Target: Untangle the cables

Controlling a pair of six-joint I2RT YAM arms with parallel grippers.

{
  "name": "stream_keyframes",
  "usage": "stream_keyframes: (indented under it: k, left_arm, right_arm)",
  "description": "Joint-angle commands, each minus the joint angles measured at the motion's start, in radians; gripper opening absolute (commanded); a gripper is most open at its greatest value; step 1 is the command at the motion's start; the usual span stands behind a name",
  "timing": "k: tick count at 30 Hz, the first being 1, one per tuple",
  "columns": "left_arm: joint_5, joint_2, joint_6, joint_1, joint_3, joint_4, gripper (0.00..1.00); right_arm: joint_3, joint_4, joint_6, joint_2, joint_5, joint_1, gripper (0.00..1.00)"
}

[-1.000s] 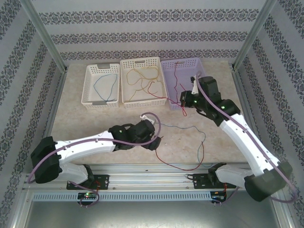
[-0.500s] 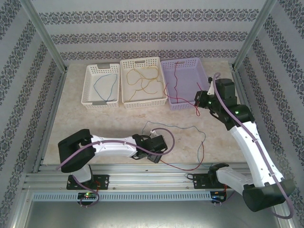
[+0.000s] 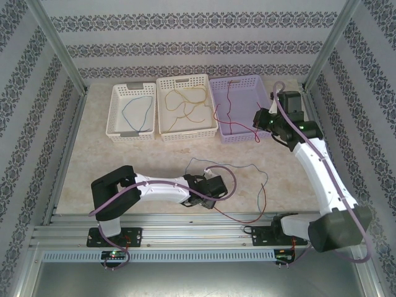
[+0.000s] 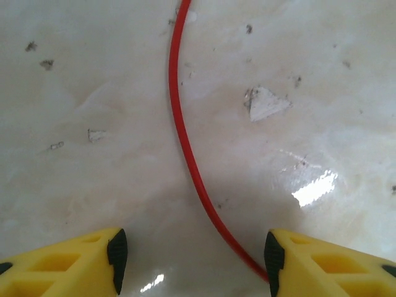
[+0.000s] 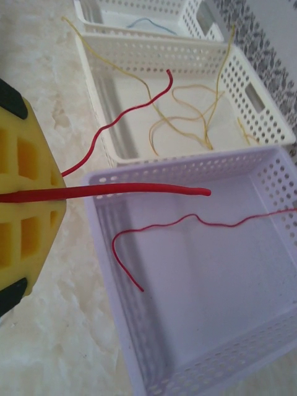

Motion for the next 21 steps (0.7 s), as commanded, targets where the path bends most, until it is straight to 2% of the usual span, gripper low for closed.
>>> stream_keyframes:
  k: [1, 3, 6, 9, 11, 14, 21]
  left_arm:
    - [-0.026, -0.002, -0.033, -0.008, -0.034, 0.057, 0.64]
    - [-0.032, -0.017, -0.036, -0.008, -0.027, 0.05, 0.73]
    - [-0.031, 0.004, -0.037, -0.008, -0.002, 0.037, 0.71]
    - [-0.016, 0.054, -0.037, -0.008, 0.017, 0.034, 0.58]
    - [-0.011, 0.084, -0.038, -0.007, 0.027, 0.032, 0.45]
    - [-0.015, 0.104, -0.041, -0.008, 0.031, 0.036, 0.39]
    - [-0.009, 0.143, -0.043, -0.002, 0.035, 0.043, 0.09]
  right_arm:
    - [0.032, 0.045, 0.019, 0.023, -0.024, -0.027, 0.0]
    - [0.04, 0.049, 0.017, 0.035, -0.024, -0.029, 0.0]
    - [0.049, 0.058, 0.023, 0.057, -0.023, -0.028, 0.0]
    - [0.062, 0.065, 0.023, 0.091, -0.017, -0.028, 0.0]
    - [0.073, 0.064, 0.018, 0.117, -0.004, -0.031, 0.0]
    - [0.085, 0.068, 0.015, 0.158, 0.011, -0.043, 0.0]
    - [0.128, 0.082, 0.036, 0.264, 0.031, -0.083, 0.0]
